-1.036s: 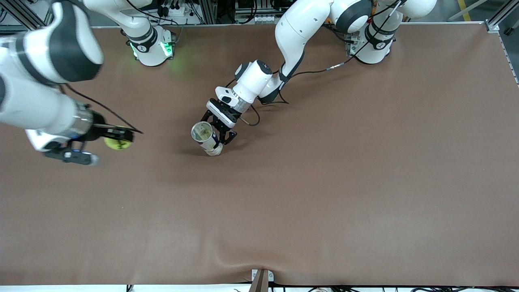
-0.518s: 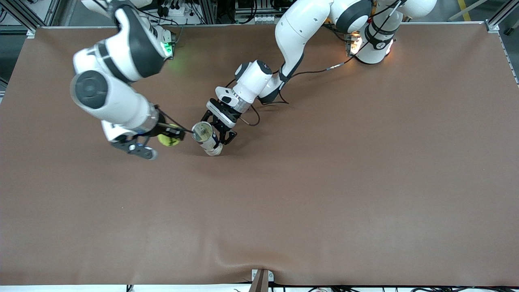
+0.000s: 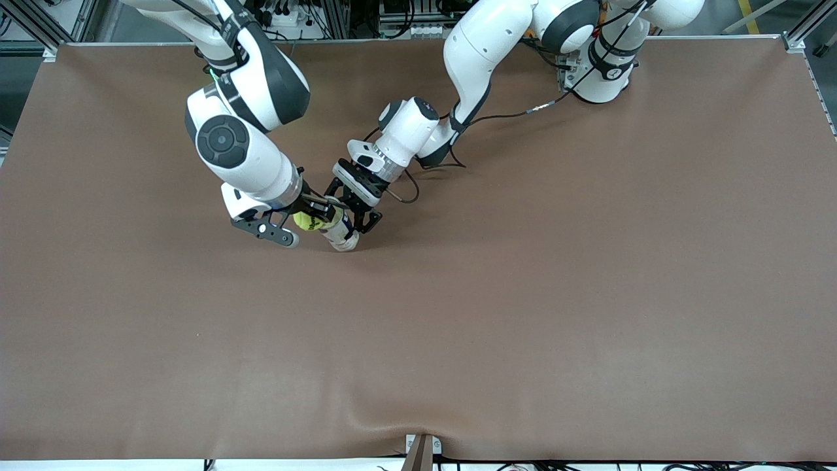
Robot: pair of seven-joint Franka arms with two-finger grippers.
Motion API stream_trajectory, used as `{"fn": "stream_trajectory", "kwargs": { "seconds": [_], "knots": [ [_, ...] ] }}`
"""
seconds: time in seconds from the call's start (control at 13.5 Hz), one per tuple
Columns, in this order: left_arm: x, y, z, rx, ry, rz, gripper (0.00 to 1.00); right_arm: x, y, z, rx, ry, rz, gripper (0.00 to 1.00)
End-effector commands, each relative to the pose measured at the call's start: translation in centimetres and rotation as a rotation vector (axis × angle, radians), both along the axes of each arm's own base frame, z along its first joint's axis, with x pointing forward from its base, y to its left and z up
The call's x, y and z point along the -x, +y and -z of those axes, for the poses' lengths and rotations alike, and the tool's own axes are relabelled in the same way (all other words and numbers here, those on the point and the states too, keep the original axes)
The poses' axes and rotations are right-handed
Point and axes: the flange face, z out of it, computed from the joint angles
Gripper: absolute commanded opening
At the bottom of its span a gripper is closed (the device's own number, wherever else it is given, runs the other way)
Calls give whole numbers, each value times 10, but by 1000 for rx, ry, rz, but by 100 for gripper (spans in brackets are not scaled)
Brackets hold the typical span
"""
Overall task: Insert tennis ball vertically with right arm
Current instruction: 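Carry the second ball with the right gripper over the can opening, then open the right gripper to drop the second ball into the can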
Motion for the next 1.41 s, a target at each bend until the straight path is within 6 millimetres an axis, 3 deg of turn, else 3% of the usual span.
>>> {"fn": "stream_trajectory", "kwargs": {
  "seconds": [0.0, 0.22, 0.3, 0.37, 0.44, 0.52, 0.96, 1.33],
  "knots": [
    [1, -3, -1, 9, 3, -5, 77, 14, 14, 16, 5, -1, 14, 3],
    [1, -3, -1, 10, 4, -6, 77, 20, 23, 16, 5, 2, 23, 2],
    [1, -3, -1, 10, 4, -6, 77, 21, 23, 19, 9, 7, 22, 8],
    [1, -3, -1, 10, 4, -6, 77, 21, 21, 21, 10, 8, 23, 31],
    [1, -3, -1, 10, 4, -6, 77, 20, 20, 21, 10, 8, 26, 77],
    [1, -3, -1, 10, 4, -6, 77, 21, 20, 21, 10, 10, 26, 100],
    [1, -3, -1, 10, 4, -6, 77, 14, 11, 12, 9, 3, 35, 100],
    [1, -3, -1, 9, 3, -4, 78, -8, -26, -61, 43, 69, -22, 100]
  ]
}}
